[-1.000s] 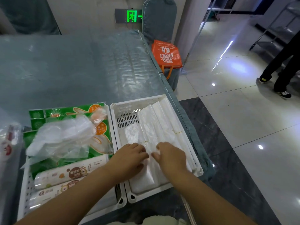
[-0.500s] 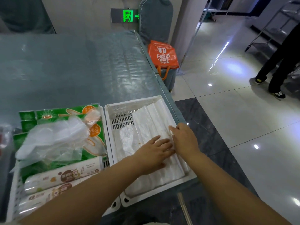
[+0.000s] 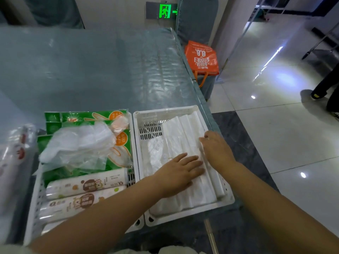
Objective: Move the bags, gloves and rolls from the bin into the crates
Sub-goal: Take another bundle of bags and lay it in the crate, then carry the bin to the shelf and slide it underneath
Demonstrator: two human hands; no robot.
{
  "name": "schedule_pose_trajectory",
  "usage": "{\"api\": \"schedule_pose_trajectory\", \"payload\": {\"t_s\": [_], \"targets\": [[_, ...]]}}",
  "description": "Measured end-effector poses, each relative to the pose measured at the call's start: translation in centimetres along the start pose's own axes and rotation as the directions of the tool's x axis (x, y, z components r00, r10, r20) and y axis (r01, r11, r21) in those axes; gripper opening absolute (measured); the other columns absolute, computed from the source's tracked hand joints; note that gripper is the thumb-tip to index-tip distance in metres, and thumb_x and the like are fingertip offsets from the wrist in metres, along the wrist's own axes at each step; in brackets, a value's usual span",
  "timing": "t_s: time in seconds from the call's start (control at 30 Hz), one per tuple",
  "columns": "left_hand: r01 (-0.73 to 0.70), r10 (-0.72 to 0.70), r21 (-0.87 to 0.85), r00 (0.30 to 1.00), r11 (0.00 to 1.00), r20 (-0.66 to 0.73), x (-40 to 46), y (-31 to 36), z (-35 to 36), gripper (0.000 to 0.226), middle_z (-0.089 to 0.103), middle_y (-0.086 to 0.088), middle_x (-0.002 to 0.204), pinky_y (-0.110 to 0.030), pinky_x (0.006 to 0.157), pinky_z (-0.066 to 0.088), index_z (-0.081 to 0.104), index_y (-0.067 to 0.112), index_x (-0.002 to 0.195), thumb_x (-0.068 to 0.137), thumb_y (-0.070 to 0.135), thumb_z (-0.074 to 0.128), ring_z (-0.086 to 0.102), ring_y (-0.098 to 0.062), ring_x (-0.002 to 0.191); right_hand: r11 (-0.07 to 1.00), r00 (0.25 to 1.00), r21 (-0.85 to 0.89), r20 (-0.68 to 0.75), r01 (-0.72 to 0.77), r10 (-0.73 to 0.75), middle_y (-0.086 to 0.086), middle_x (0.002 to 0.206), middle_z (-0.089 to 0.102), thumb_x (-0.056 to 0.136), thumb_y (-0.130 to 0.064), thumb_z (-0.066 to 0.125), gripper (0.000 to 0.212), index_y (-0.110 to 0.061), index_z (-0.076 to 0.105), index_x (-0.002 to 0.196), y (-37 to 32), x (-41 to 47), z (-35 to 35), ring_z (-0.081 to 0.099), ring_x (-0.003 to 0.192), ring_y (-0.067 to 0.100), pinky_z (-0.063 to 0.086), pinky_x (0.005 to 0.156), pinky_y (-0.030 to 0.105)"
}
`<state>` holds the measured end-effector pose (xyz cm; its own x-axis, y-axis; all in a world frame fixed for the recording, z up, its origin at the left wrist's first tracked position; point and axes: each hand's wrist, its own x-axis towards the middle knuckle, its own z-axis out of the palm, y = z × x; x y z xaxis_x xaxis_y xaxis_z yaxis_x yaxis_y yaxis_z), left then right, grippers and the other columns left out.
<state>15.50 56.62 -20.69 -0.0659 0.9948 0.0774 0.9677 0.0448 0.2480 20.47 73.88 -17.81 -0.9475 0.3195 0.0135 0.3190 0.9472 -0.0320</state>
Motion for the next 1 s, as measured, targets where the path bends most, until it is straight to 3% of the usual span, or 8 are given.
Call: {"api": "schedule_pose_trajectory", "payload": {"t_s": [0.1, 0.23, 0.4, 0.5, 0.57, 0.7, 0.8, 1.0], "targets": [[0.124, -0.128, -0.040, 0.984, 0.991, -0.124, -1.4, -0.1, -1.8, 0.055, 0.041, -0.006, 0.145, -0.037, 0.110, 0.018, 0.041, 0.021, 0.135, 0.084, 0.012, 0.059, 0.034, -0.024, 0.135, 0.998, 0.990, 0.067, -0.138, 0.014, -0.004, 0.013, 0.104, 0.068, 0.077, -0.011, 0.075, 0.026, -0.007, 0.070, 0.102, -0.9, 0.2, -1.0, 0.066, 0.086, 0.029, 0.055, 0.073, 0.036], [0.369, -0.367, -0.048, 0.886, 0.928, -0.284, -5.2, -0.5, -6.0, 0.046, 0.065, -0.005, 0.119, -0.037, 0.088, 0.049, 0.060, 0.018, 0.117, 0.073, 0.009, 0.071, 0.062, -0.025, 0.104, 0.956, 0.937, 0.151, -0.287, 0.251, -0.200, 0.014, 0.083, 0.072, 0.076, 0.001, 0.071, 0.015, -0.004, 0.073, 0.090, -5.8, 1.2, -2.3, 0.066, 0.068, 0.028, 0.054, 0.062, 0.032], [0.622, -0.574, -0.083, 0.653, 0.779, -0.494, -12.2, -1.4, -14.4, 0.027, 0.069, -0.006, 0.094, -0.035, 0.070, 0.048, 0.067, 0.015, 0.103, 0.076, 0.011, 0.065, 0.063, -0.027, 0.081, 0.848, 0.868, 0.306, -0.393, 0.434, -0.303, 0.013, 0.079, 0.073, 0.083, -0.006, 0.063, 0.011, -0.005, 0.073, 0.087, -14.1, 3.4, -5.2, 0.066, 0.067, 0.030, 0.054, 0.060, 0.032], [0.732, -0.626, -0.079, 0.516, 0.677, -0.585, -17.1, -1.2, -19.6, 0.025, 0.068, -0.007, 0.096, -0.035, 0.072, 0.046, 0.067, 0.014, 0.103, 0.079, 0.013, 0.064, 0.062, -0.029, 0.085, 0.780, 0.828, 0.350, -0.433, 0.518, -0.356, 0.010, 0.077, 0.072, 0.083, -0.005, 0.061, 0.012, -0.008, 0.073, 0.085, -19.4, 4.7, -7.1, 0.065, 0.069, 0.030, 0.052, 0.060, 0.033], [0.790, -0.657, -0.077, 0.446, 0.608, -0.608, -20.4, -0.9, -22.3, 0.023, 0.067, -0.009, 0.099, -0.037, 0.074, 0.046, 0.067, 0.015, 0.104, 0.081, 0.015, 0.062, 0.060, -0.033, 0.088, 0.767, 0.823, 0.332, -0.379, 0.549, -0.424, 0.010, 0.083, 0.072, 0.083, -0.004, 0.061, 0.015, -0.010, 0.073, 0.088, -22.5, 5.7, -7.2, 0.064, 0.078, 0.030, 0.050, 0.066, 0.033], [0.857, -0.689, -0.067, 0.362, 0.511, -0.629, -26.6, -1.0, -25.1, 0.021, 0.067, -0.008, 0.102, -0.037, 0.076, 0.045, 0.068, 0.014, 0.103, 0.084, 0.016, 0.057, 0.061, -0.032, 0.091, 0.784, 0.814, 0.247, -0.039, 0.570, -0.580, 0.011, 0.122, 0.061, 0.089, -0.019, 0.055, 0.031, -0.019, 0.063, 0.120, -27.6, 7.5, -4.6, 0.051, 0.115, 0.029, 0.039, 0.096, 0.036], [0.869, -0.726, -0.077, 0.357, 0.490, -0.588, -29.9, -1.6, -25.5, 0.020, 0.068, -0.007, 0.102, -0.033, 0.075, 0.043, 0.069, 0.015, 0.103, 0.085, 0.014, 0.059, 0.061, -0.029, 0.090, 0.796, 0.793, 0.057, 0.068, 0.603, -0.606, 0.011, 0.146, 0.038, 0.091, -0.033, 0.051, 0.048, -0.029, 0.042, 0.138, -30.3, 7.4, -1.8, 0.032, 0.134, 0.029, 0.027, 0.108, 0.044], [0.841, -0.741, -0.028, 0.459, 0.540, -0.490, -34.2, -3.6, -26.2, 0.020, 0.069, -0.005, 0.103, -0.029, 0.071, 0.038, 0.068, 0.017, 0.102, 0.085, 0.015, 0.058, 0.062, -0.027, 0.089, 0.837, 0.830, -0.029, 0.154, 0.547, -0.537, 0.011, 0.153, 0.023, 0.092, -0.030, 0.045, 0.054, -0.032, 0.027, 0.143, -31.5, 5.3, 1.0, 0.020, 0.140, 0.027, 0.023, 0.112, 0.048]]}}
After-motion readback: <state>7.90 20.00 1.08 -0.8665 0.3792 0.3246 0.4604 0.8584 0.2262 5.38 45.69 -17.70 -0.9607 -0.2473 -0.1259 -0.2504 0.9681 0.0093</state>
